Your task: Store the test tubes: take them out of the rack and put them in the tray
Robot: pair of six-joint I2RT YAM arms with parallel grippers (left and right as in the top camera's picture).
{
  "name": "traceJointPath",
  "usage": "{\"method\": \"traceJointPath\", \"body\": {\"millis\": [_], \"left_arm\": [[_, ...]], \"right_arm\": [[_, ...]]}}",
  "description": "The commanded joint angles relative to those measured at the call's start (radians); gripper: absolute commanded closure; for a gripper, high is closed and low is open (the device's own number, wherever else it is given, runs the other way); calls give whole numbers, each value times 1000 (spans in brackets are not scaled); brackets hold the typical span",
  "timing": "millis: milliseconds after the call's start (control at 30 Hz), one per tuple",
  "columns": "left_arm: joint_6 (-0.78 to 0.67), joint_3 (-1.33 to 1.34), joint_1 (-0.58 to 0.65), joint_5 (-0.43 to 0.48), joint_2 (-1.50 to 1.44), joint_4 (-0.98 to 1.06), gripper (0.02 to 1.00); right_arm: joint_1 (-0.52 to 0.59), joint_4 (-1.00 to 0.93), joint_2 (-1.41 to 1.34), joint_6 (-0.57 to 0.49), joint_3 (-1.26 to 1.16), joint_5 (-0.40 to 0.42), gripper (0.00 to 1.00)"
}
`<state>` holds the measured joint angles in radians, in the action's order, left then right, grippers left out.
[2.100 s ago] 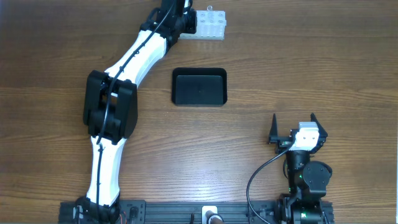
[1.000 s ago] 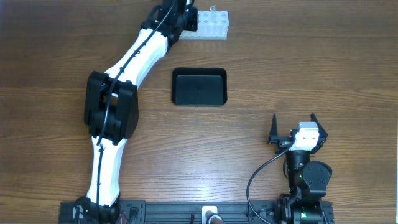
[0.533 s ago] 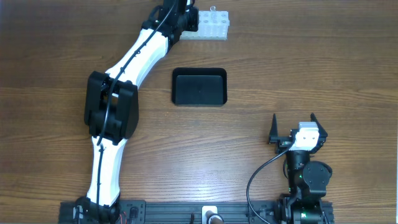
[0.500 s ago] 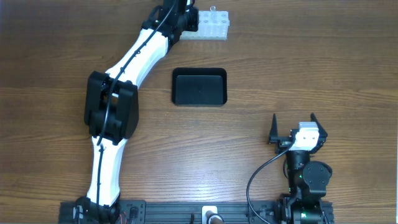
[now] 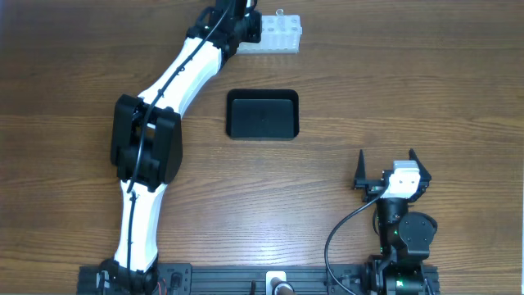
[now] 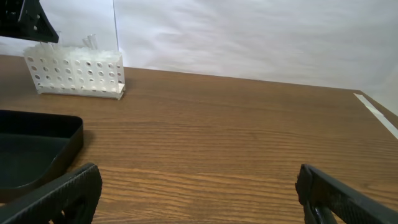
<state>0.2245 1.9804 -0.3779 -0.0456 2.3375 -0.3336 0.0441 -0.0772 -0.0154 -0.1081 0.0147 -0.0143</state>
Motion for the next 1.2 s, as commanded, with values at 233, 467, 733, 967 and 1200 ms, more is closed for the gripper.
{"method": "traceJointPath", "body": {"millis": [233, 467, 733, 967, 1200], "left_arm": [[-8, 18, -3, -20, -109, 0, 893], [-8, 18, -3, -20, -166, -19, 893], [-7, 18, -8, -19, -257, -130, 884], [33, 19, -16, 63, -309, -344, 890], [142, 50, -18, 148, -309, -622, 890]], "right_arm": [[-6, 2, 11, 2, -9, -11, 7], [-6, 2, 11, 2, -9, -11, 9], [-6, 2, 11, 2, -9, -11, 7], [-6, 2, 11, 2, -9, -11, 9], [-6, 2, 11, 2, -9, -11, 7]]}}
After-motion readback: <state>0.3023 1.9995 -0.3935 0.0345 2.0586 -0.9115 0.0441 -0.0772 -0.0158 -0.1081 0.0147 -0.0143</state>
